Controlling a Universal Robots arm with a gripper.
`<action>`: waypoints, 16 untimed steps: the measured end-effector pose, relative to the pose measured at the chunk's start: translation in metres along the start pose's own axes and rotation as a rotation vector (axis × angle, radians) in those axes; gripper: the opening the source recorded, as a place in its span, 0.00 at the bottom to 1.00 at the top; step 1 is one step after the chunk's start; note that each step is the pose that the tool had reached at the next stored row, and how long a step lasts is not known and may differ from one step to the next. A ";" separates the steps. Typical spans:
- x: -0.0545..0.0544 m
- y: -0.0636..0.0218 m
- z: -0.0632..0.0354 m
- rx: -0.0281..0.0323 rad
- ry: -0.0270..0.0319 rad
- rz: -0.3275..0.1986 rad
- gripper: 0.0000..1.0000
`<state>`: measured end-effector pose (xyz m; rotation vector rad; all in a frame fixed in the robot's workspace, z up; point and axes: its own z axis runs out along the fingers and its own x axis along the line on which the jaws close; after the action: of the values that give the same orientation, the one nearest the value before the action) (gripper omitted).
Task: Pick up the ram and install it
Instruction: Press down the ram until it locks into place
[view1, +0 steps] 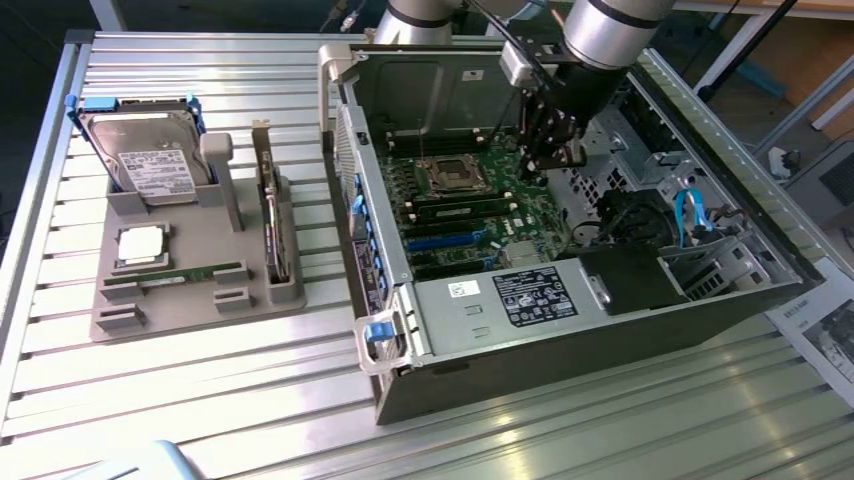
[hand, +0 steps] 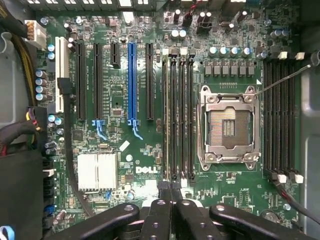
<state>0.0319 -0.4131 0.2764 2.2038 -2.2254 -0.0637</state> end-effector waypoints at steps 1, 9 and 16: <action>0.000 -0.0001 0.0019 0.0003 0.0001 0.000 0.10; 0.000 -0.0006 0.0162 0.0025 0.0001 0.000 0.10; 0.001 -0.0010 0.0282 0.0036 0.0000 0.000 0.10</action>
<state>0.0319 -0.4131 0.2482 2.2056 -2.2272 -0.0597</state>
